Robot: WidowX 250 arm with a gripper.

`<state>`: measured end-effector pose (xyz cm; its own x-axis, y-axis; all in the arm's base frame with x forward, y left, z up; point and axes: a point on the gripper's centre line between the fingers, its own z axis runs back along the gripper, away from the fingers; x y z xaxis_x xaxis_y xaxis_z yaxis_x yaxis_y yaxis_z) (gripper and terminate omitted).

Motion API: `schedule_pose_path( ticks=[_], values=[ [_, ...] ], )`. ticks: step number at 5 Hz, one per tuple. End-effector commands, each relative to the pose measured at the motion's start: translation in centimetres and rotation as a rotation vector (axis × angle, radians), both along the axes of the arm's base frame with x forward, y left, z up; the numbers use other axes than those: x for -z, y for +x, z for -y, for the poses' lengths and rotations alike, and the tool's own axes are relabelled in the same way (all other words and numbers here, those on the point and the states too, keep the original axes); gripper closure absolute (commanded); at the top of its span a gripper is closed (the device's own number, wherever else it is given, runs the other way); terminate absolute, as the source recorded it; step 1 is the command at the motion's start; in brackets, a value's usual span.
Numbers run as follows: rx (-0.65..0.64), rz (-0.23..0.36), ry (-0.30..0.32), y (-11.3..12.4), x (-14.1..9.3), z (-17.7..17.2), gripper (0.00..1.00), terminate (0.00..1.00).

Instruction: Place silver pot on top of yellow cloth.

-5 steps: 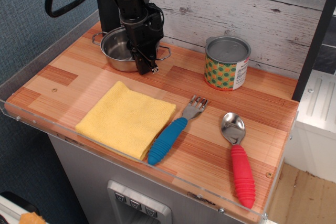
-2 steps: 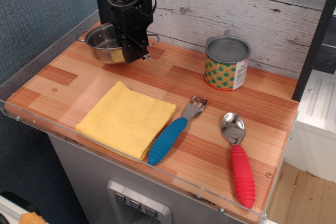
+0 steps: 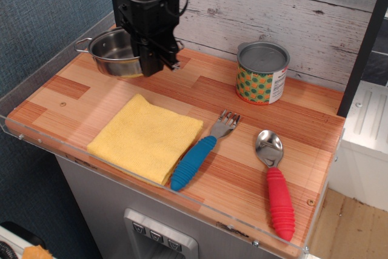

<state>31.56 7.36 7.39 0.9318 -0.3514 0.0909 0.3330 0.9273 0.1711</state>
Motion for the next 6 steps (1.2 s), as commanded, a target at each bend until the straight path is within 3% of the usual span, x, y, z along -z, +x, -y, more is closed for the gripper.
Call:
schedule_pose_path(
  ticks=[1, 4, 6],
  values=[
    [-0.045, 0.041, -0.011, -2.4, -1.9, 2.9, 1.0, 0.0],
    [0.084, 0.063, 0.029, -6.2, 1.2, 5.7, 1.0, 0.0],
    [0.2, 0.087, 0.04, -5.9, 2.9, 5.8, 1.0, 0.0]
  ],
)
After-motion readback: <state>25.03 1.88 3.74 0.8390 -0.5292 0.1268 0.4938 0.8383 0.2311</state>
